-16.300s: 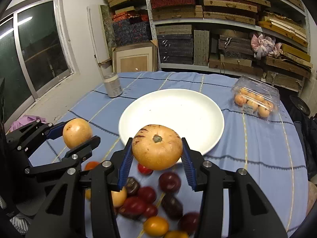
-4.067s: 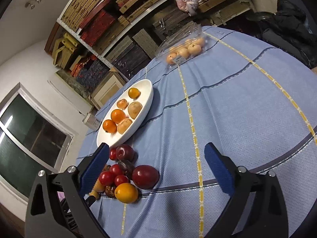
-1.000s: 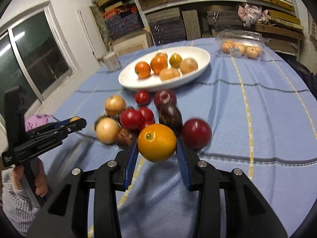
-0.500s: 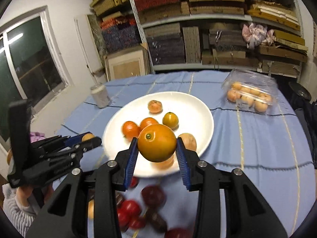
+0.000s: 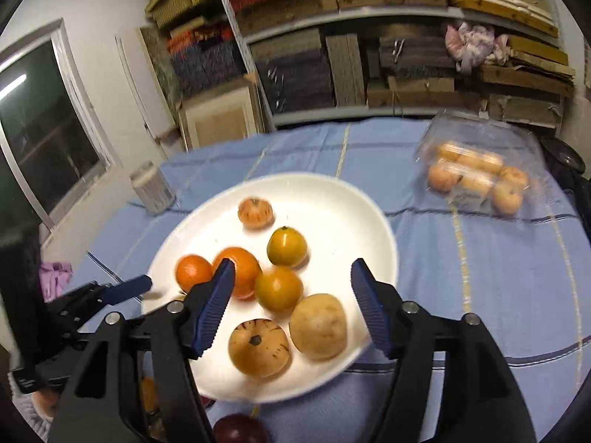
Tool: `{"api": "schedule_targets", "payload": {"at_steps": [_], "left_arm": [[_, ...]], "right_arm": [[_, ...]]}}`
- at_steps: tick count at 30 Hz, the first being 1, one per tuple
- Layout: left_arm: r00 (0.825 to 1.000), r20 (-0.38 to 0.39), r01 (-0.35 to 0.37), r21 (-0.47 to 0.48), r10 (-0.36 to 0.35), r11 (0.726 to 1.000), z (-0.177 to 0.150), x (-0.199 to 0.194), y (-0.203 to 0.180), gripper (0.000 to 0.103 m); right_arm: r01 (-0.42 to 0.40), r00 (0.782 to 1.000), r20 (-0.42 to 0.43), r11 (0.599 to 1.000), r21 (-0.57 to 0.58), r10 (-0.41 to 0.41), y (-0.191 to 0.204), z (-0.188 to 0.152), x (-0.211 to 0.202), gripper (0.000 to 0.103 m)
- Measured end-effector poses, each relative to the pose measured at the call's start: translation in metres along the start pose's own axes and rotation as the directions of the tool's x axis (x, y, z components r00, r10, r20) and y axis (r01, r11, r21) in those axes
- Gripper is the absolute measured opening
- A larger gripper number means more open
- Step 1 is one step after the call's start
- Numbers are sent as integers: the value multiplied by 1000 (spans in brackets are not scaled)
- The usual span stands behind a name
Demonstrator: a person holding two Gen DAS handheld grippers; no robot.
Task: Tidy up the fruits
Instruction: 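Carry both fruits onto the white plate and open both tools, then withdraw both open tools from the plate toward the fruit pile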
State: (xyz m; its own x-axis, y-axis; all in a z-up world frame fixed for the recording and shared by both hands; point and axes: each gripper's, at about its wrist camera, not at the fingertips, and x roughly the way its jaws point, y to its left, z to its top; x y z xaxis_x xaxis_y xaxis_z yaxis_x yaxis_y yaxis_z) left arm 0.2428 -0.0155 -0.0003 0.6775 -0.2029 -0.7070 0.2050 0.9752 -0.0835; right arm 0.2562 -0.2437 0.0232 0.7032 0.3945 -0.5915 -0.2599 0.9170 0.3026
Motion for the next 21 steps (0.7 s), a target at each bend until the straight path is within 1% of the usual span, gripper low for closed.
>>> {"api": "schedule_targets", "payload": {"at_steps": [1, 2, 4, 5, 6, 7, 9, 10, 12, 14, 17, 21], "left_arm": [[1000, 4, -9, 6, 9, 1000, -1, -4, -1, 71], [1000, 14, -23, 13, 23, 1000, -2, -11, -3, 75], [998, 38, -42, 18, 42, 999, -6, -25, -4, 80], [997, 54, -52, 18, 51, 998, -10, -34, -4, 84], [995, 76, -66, 10, 65, 998, -16, -46, -3, 86], [994, 89, -69, -4, 69, 998, -23, -55, -1, 89], [994, 95, -54, -37, 57, 998, -37, -70, 2, 90], [994, 93, -45, -56, 50, 997, -48, -77, 3, 90], [996, 77, -34, -77, 40, 996, -66, -84, 2, 91], [998, 55, -38, -74, 42, 997, -87, -90, -3, 91], [996, 52, -67, -34, 69, 997, -106, -99, -14, 91], [995, 68, -73, 22, 71, 997, -121, -108, -30, 92]], "right_arm": [[-17, 999, 34, 1000, 16, 16, -1, 4, -16, 64], [-33, 998, 57, 999, 27, 31, -1, 7, -27, 65], [-74, 991, 111, 996, 40, 69, 3, 13, -58, 73], [-90, 986, 145, 995, 37, 84, 8, 14, -78, 81], [-95, 981, 171, 995, 29, 89, 13, 11, -94, 86], [-91, 978, 192, 996, 17, 86, 17, 6, -109, 88], [-83, 976, 200, 996, -12, 84, 24, -12, -131, 91], [-76, 975, 209, 997, -23, 79, 25, -25, -139, 92], [-39, 969, 242, 999, -10, 41, 20, -65, -150, 93], [3, 973, 230, 1000, 18, -7, 11, -98, -151, 93], [69, 987, 139, 994, 88, -81, -7, -131, -146, 93], [74, 982, 163, 989, 132, -95, -18, -136, -154, 94]]}}
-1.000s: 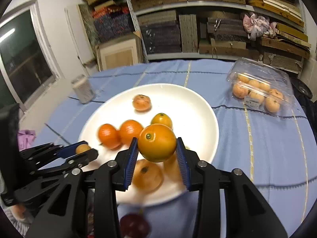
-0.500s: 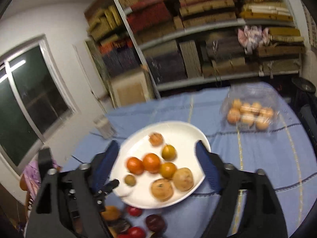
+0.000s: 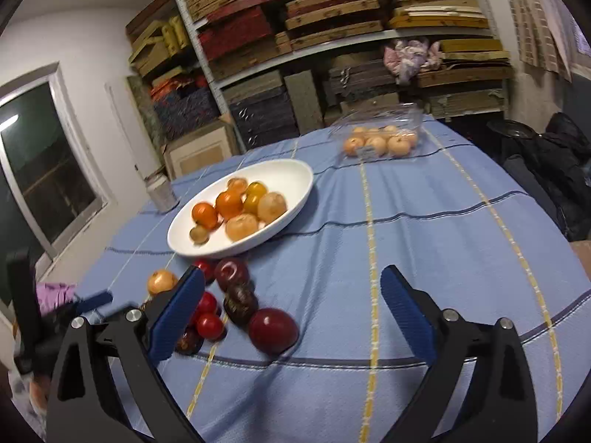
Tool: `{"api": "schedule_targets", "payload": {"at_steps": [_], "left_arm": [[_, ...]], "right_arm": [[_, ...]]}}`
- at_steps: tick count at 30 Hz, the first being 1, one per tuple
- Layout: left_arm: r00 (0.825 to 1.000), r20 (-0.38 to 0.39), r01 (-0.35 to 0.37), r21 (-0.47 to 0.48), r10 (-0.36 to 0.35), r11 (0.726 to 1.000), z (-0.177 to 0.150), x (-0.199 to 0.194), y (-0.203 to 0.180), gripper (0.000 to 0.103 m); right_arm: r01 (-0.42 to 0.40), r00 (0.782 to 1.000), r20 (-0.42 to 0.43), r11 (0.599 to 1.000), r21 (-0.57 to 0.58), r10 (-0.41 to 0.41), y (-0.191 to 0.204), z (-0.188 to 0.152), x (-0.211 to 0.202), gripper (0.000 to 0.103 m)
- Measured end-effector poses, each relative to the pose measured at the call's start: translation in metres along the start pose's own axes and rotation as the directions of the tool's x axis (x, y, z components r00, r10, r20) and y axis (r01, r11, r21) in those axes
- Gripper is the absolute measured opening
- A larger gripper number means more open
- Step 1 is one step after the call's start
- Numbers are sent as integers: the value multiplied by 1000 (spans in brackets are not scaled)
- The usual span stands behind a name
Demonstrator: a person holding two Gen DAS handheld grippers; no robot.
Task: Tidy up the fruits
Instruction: 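Withdraw both open tools from the plate toward the fruit pile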
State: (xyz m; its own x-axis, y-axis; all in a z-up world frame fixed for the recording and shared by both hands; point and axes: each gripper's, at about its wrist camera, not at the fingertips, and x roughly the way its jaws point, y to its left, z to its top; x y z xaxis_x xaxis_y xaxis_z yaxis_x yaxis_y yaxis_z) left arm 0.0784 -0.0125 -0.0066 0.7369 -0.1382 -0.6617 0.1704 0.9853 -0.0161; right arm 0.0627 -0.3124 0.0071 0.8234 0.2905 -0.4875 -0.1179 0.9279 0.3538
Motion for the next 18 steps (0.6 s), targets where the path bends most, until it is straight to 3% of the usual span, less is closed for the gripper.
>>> {"api": "schedule_targets", "payload": {"at_steps": [8, 18], "left_arm": [[997, -72, -8, 62, 13, 998, -18, 13, -17, 92], [991, -131, -5, -21, 2, 1000, -17, 28, 1, 96]], "right_arm": [[-11, 1000, -21, 999, 43, 12, -9, -1, 5, 95], [-25, 998, -49, 999, 47, 28, -5, -2, 8, 96]]}}
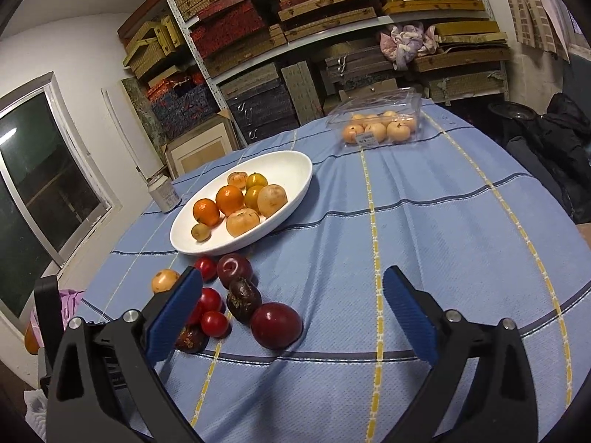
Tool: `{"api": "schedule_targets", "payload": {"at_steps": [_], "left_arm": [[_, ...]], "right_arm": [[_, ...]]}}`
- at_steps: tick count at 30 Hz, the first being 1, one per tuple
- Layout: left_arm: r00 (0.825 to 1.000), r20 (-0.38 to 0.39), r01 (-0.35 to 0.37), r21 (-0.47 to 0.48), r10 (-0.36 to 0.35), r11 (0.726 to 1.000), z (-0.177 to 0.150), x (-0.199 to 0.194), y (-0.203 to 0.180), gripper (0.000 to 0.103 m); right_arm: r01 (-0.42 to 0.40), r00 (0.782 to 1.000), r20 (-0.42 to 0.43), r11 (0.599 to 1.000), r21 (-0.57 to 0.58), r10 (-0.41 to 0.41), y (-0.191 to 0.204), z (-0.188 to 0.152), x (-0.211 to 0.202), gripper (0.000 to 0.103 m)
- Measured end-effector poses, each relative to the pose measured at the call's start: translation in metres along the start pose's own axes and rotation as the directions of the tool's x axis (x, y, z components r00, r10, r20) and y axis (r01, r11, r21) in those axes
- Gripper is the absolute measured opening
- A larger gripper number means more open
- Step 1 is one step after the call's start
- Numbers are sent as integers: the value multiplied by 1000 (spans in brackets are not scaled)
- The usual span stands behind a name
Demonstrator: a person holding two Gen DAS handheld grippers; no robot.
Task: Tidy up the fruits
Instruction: 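Withdraw both open tools from the plate toward the fruit pile, then grasp the large pale round fruit with left tool while right tool grasps the dark red apple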
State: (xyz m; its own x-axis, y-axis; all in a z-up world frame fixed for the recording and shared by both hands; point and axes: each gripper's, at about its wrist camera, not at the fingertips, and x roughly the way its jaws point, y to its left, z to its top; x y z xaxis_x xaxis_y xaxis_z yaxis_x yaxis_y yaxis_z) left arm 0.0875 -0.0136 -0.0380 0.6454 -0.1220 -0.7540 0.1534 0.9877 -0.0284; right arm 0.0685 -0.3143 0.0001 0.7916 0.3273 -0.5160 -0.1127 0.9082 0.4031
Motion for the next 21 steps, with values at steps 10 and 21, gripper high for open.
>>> {"api": "schedule_targets", "payload": {"at_steps": [10, 21], "left_arm": [[992, 17, -126, -73, 128, 989, 0, -10, 29, 99], [1000, 28, -3, 39, 2, 999, 2, -4, -1, 97]], "right_arm": [[-10, 1000, -14, 1000, 24, 10, -4, 0, 1, 97], [-19, 1000, -17, 1000, 24, 19, -1, -1, 1, 98]]}}
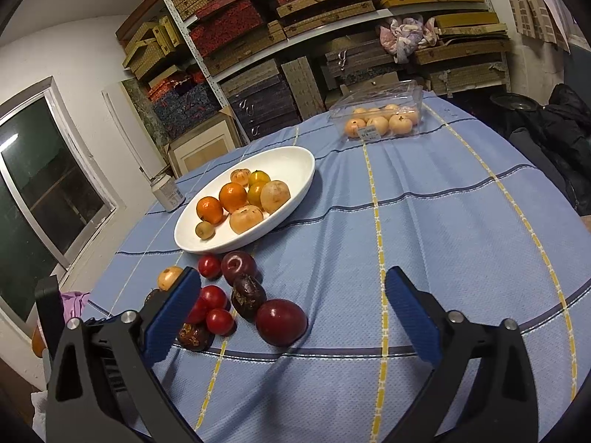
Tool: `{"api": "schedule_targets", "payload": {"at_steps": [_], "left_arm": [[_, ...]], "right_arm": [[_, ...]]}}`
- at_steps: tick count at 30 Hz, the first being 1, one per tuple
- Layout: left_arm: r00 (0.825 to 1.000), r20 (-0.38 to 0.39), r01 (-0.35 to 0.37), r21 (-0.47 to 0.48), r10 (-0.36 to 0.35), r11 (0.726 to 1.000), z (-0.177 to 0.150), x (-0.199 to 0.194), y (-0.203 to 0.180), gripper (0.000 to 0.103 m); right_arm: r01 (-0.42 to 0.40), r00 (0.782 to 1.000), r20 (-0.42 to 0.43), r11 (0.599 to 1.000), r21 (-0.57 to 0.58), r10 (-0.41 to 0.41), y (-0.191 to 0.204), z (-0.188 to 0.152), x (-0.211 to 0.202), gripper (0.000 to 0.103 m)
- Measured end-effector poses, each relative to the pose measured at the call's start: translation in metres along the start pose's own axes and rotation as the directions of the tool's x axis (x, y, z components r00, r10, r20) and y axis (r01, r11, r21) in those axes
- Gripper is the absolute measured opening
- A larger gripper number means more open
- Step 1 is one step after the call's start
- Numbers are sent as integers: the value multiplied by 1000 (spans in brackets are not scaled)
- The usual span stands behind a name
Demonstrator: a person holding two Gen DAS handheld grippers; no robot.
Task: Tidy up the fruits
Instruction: 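Grasp the large pale round fruit with left tool while right tool grasps the dark red apple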
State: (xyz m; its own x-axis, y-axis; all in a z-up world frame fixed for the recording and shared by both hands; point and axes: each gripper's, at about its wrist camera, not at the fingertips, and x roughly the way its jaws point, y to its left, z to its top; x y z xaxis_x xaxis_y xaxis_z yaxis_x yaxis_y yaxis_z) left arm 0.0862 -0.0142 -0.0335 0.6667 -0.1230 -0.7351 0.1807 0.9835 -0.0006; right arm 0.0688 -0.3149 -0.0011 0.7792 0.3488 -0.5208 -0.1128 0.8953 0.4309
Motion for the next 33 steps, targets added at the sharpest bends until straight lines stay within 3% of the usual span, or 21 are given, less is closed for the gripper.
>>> {"api": "schedule_targets", "payload": {"at_steps": [4, 14, 22, 28, 29, 30, 33], "left_arm": [[999, -22, 46, -30, -47, 998, 5, 10, 4, 83], [998, -47, 40, -22, -41, 999, 17, 26, 1, 44], [999, -29, 42, -63, -44, 997, 4, 11, 13, 44], [1000, 13, 11, -97, -10, 995, 1, -5, 24, 44], [1000, 7, 13, -95, -13, 995, 1, -4, 24, 44], [1000, 0, 15, -89, -15, 996, 1, -2, 22, 44], [1000, -2, 17, -63, -17, 998, 0, -2, 16, 44]], "right_arm": [[-1, 1000, -8, 1000, 2, 1, 1, -1, 2, 98], [-1, 1000, -15, 1000, 2, 1, 0, -3, 4, 98], [-9, 999, -42, 1000, -19, 8, 1, -6, 8, 99], [23, 992, -116, 977, -214, -49, 29, -20, 22, 96], [25, 991, -124, 971, -240, -56, 33, -23, 24, 91], [25, 990, -130, 968, -252, -60, 34, -24, 25, 79], [30, 983, -168, 965, -260, -76, 33, -28, 34, 71]]}}
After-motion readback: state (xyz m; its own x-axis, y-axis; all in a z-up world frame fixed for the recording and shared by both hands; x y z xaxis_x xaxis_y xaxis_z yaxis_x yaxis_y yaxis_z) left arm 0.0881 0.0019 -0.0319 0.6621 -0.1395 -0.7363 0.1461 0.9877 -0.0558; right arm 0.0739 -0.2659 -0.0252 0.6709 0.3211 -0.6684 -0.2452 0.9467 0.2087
